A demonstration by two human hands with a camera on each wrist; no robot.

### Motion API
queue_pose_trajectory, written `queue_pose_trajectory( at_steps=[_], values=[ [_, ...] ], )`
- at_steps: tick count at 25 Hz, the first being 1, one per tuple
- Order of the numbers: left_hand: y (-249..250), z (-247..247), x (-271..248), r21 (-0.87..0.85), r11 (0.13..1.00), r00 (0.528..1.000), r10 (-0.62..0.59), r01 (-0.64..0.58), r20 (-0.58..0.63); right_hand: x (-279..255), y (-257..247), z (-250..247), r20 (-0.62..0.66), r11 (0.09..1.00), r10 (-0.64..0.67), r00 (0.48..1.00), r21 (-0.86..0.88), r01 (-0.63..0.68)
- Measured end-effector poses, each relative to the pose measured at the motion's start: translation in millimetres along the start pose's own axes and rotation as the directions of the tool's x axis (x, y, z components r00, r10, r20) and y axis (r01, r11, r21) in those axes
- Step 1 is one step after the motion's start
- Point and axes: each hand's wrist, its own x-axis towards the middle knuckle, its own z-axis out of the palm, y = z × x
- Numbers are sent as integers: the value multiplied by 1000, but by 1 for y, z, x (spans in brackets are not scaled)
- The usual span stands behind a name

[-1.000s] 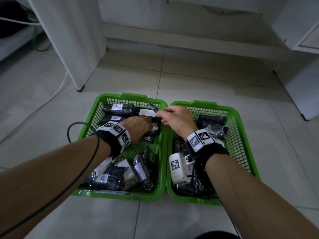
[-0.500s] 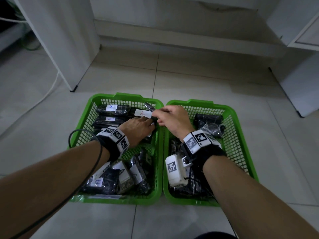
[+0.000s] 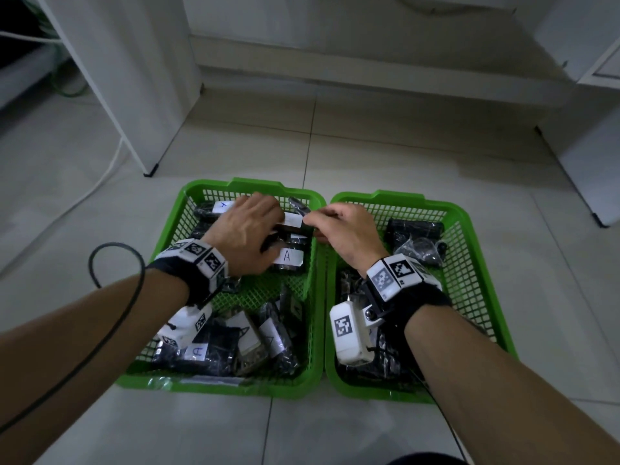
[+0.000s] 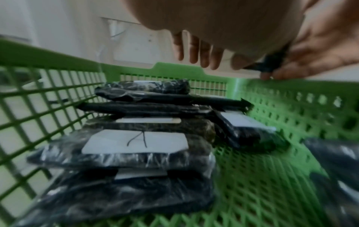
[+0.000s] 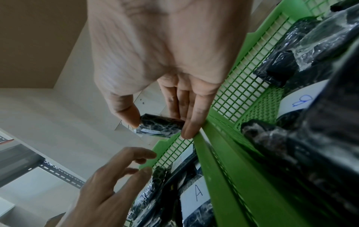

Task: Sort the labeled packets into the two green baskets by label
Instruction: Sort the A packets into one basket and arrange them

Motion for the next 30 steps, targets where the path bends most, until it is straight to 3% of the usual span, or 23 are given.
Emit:
queue_pose_trajectory(
  at_steps=[2, 4, 11, 14, 17, 20, 22, 25, 30],
  values=[
    [-17, -2, -1, -69, 985, 987, -159, 157, -34, -2, -1, -1, 9, 1000, -16, 1000, -8, 16],
    [-37, -1, -6, -86, 966, 969, -241, 244, 48, -5, -3, -1, 17, 997, -47, 999, -56, 48],
    [-54, 4, -11, 149, 969, 942, -227, 195, 246, -9, -5, 5, -2, 966, -135, 991, -221, 131],
    [-47, -3, -14, 95, 966, 951, -255, 242, 173, -10, -4, 6, 7, 958, -148, 989, -248, 145],
    [-27, -8, -20, -3, 1000, 998, -8, 8, 64, -10, -2, 6, -4, 963, -148, 989, -230, 143],
    [-3, -5, -13, -13, 973, 947, 226, -229, 227, -9, -2, 2, -26, 977, -115, 993, -185, 108],
    [6, 1, -2, 9, 960, 906, 260, -279, 333, -7, 0, 2, -30, 994, -57, 998, -100, 53],
    [13, 8, 8, -12, 947, 882, 305, -322, 359, -6, 4, 2, -43, 1000, 6, 999, 29, -4],
    [19, 21, 9, 27, 956, 900, 265, -292, 346, -11, 2, 2, -37, 1000, -3, 999, 15, 3]
  ],
)
